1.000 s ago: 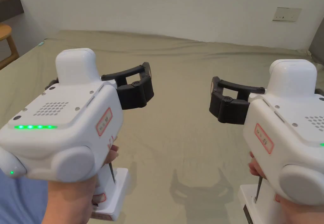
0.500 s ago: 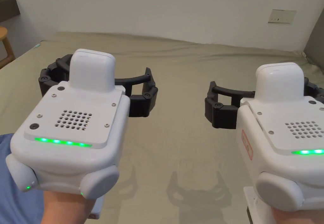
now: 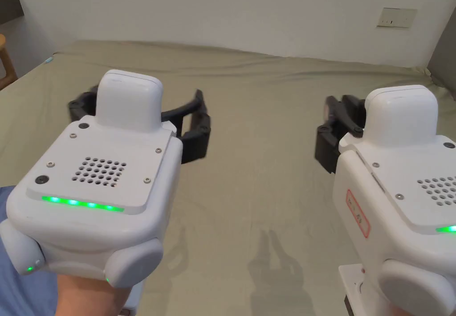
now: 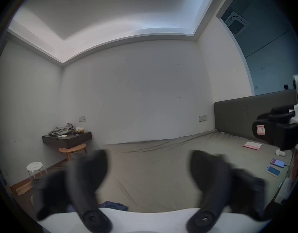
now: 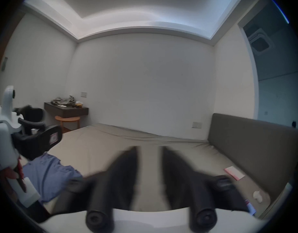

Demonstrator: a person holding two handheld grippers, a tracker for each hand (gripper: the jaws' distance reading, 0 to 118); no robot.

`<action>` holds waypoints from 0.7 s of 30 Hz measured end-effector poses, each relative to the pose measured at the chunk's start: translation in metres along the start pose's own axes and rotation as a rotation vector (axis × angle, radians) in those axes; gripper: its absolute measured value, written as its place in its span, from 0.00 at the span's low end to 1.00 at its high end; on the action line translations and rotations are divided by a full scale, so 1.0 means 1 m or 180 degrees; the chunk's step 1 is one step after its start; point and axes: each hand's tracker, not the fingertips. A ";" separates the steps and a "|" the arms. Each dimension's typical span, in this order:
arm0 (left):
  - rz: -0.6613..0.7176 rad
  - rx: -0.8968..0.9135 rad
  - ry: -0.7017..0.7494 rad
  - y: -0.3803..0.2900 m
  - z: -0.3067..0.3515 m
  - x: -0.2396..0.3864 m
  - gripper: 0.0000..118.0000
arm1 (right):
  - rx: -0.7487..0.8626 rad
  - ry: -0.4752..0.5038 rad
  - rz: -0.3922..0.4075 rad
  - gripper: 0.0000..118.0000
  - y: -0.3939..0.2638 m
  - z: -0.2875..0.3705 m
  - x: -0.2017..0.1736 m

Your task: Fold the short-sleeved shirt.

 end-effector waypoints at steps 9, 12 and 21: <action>-0.0138 -0.0091 -0.0037 -0.008 -0.017 0.009 0.00 | -0.0181 -0.0182 0.0173 0.00 -0.016 -0.015 0.000; -0.0099 -0.0125 -0.0022 -0.011 -0.020 0.006 0.00 | -0.0191 -0.0190 0.0189 0.00 -0.019 -0.022 0.003; -0.0238 -0.0143 0.0253 -0.007 -0.004 -0.023 0.00 | -0.0150 0.0131 0.0275 0.00 -0.011 -0.032 -0.021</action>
